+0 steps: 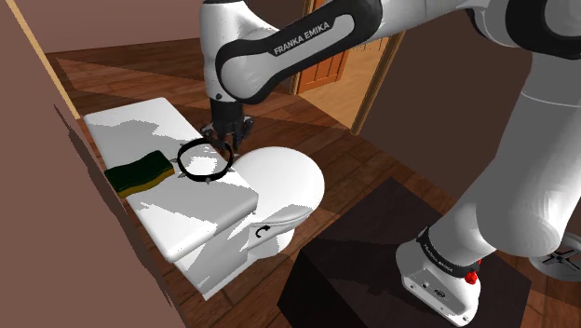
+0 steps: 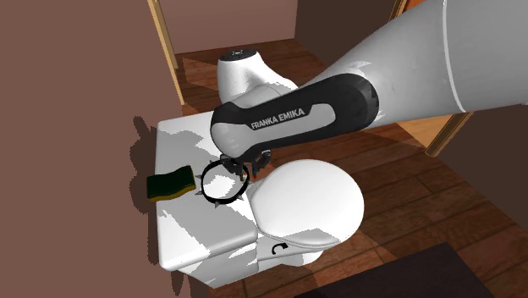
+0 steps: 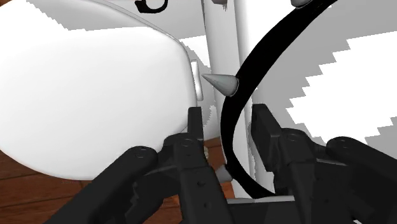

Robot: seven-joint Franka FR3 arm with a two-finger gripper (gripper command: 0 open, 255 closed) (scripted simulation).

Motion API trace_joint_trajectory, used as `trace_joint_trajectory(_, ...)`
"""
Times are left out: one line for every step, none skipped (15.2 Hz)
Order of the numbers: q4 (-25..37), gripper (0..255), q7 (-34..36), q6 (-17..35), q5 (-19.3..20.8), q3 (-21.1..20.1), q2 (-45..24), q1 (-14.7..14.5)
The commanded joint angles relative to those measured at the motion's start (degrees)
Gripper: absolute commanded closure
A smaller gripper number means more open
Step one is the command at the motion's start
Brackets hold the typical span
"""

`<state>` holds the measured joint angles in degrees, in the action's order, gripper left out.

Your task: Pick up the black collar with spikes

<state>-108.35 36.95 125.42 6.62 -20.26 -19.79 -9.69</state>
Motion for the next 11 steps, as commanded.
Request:
trace_joint_trajectory(0.0, 255, 0.01, 0.07, 0.03, 0.01, -0.06, -0.01)
trace_joint_trajectory(0.01, 255, 0.02, 0.06, 0.03, 0.01, -0.06, -0.02)
trace_joint_trajectory(0.01, 255, 0.02, 0.06, 0.03, 0.01, -0.06, -0.01)
trace_joint_trajectory(0.0, 255, 0.02, 0.07, 0.03, 0.01, -0.06, -0.01)
trace_joint_trajectory(0.0, 255, 0.02, 0.07, 0.03, 0.01, -0.06, -0.01)
trace_joint_trajectory(0.0, 255, 0.02, 0.07, 0.03, 0.01, -0.06, -0.01)
trace_joint_trajectory(0.0, 255, 0.02, 0.07, 0.03, 0.01, -0.06, -0.01)
trace_joint_trajectory(-0.12, 255, 0.02, 0.08, -0.01, -0.01, 0.05, 0.0)
trace_joint_trajectory(0.13, 255, -0.09, -0.56, -0.2, -0.09, 0.46, 0.06)
trace_joint_trajectory(0.39, 255, -0.2, -1.2, -0.39, -0.17, 0.87, 0.12)
trace_joint_trajectory(0.69, 255, -0.3, -1.85, -0.56, -0.24, 1.24, 0.17)
